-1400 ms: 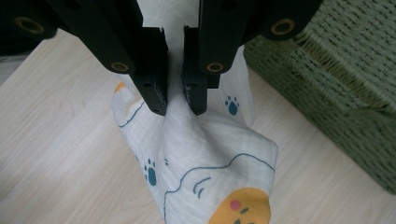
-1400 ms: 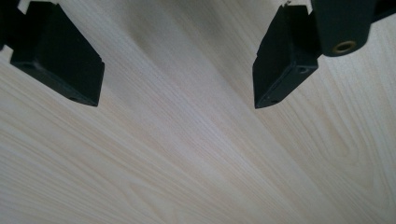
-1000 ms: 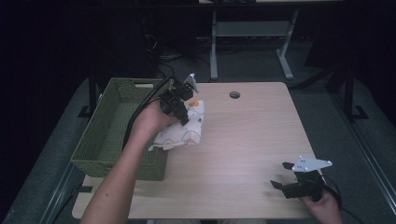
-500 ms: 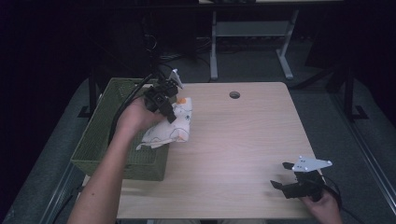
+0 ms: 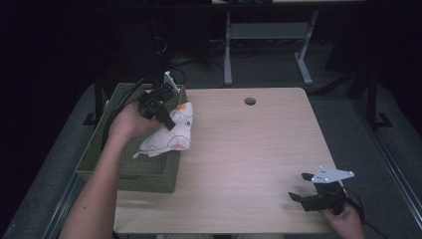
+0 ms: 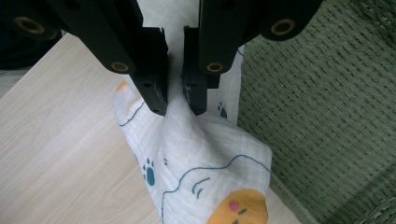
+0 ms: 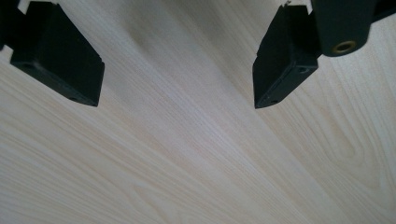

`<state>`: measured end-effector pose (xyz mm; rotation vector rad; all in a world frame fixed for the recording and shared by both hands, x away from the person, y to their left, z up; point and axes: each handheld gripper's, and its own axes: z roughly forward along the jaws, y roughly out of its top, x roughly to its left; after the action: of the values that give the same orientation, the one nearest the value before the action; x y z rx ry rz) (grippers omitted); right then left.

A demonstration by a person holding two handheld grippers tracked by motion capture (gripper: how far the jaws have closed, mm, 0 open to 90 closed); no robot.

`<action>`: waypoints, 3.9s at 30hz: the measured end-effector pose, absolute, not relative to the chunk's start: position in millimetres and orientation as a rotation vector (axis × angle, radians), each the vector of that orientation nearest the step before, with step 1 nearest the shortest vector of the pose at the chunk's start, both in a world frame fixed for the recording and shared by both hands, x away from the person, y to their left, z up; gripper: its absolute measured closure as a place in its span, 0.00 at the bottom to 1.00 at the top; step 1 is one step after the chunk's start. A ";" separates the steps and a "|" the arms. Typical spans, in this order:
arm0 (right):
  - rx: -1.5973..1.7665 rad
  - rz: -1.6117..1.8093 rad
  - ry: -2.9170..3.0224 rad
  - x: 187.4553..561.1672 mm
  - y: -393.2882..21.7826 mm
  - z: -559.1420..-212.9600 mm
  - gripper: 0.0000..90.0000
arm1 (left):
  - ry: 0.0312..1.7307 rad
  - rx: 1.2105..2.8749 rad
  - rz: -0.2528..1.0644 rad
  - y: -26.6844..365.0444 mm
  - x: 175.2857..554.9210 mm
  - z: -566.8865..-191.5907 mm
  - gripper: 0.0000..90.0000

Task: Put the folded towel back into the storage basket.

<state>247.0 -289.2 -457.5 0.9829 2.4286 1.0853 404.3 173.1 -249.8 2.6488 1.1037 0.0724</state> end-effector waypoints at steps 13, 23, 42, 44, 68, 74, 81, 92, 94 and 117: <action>1.001 1.079 2.424 247.2 -292.6 -458.0 0.18 | 1.097 2.673 0.069 195.9 408.0 -252.7 0.91; 1.006 1.079 2.422 248.1 -292.4 -458.3 0.18 | 1.117 2.652 0.053 220.0 408.8 -254.4 0.91; 1.009 1.074 2.426 249.6 -290.4 -459.9 0.18 | 1.170 2.629 0.026 251.4 411.9 -267.4 0.91; 1.008 1.072 2.426 249.7 -290.3 -460.0 0.18 | 1.177 2.626 0.027 254.4 411.7 -268.7 0.91; 1.002 1.068 2.439 253.1 -289.1 -462.6 0.18 | 1.150 2.680 0.028 264.4 414.0 -286.4 0.91; 1.014 1.073 2.436 253.2 -289.1 -462.5 0.18 | 1.150 2.688 0.021 269.3 415.1 -299.2 0.91; 1.009 1.066 2.435 253.1 -291.9 -462.5 0.18 | 1.136 2.713 0.018 268.0 419.2 -314.1 0.91; 1.022 1.066 2.431 252.5 -292.8 -461.9 0.18 | 1.061 2.771 0.044 264.1 424.2 -326.3 0.90; 1.023 1.065 2.430 252.5 -293.1 -461.9 0.18 | 1.048 2.779 0.058 263.7 424.4 -326.7 0.90; 1.018 1.064 2.430 252.2 -292.3 -461.3 0.18 | 1.140 2.735 0.140 266.5 428.1 -332.2 0.66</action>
<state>252.2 -292.3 -461.3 1.0176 2.4297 1.0645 428.1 266.5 -332.2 2.7352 1.1399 0.1404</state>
